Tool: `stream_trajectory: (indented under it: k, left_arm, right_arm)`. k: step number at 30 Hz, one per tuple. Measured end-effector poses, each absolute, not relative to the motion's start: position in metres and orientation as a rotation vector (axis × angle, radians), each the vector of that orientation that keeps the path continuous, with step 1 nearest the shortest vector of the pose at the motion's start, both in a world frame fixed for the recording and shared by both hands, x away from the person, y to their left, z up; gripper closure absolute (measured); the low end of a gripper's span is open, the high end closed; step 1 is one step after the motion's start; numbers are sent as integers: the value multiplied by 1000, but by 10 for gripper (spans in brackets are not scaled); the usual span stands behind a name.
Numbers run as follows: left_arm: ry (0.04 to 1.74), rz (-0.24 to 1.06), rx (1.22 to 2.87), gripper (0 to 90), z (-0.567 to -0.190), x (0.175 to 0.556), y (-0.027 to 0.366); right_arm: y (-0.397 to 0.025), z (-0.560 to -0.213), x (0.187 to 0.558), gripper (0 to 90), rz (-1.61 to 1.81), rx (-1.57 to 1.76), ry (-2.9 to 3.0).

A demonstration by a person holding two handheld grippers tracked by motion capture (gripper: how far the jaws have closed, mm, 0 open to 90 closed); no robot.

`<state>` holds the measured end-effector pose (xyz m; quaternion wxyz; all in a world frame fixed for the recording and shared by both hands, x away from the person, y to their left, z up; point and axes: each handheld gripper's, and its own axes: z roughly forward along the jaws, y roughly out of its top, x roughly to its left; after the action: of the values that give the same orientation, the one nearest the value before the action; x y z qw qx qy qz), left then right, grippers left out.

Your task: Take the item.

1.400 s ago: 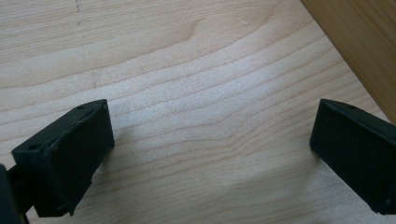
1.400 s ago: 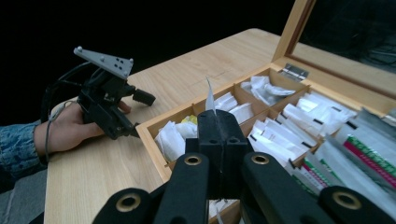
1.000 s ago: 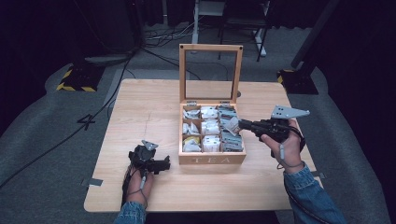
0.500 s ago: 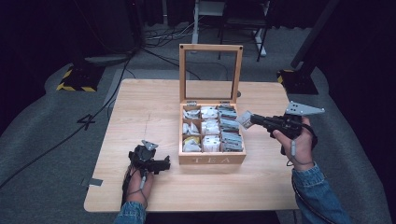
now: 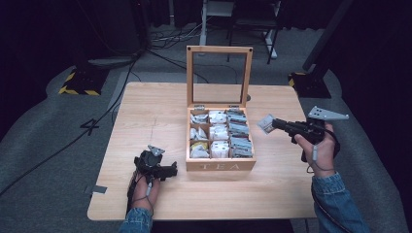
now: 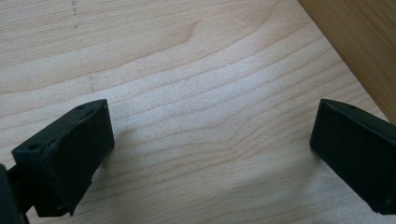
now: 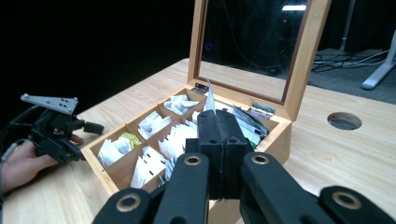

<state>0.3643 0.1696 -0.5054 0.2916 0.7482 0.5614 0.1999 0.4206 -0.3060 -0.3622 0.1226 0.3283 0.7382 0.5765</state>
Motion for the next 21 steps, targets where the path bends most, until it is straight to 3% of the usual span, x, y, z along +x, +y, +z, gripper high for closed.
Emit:
stream_trajectory:
  k: [21]
  left_arm:
    - [1495,535,1994,0,-505,365,170]
  right_arm:
    - [-330,-392,445,900,1557,1108,2126]
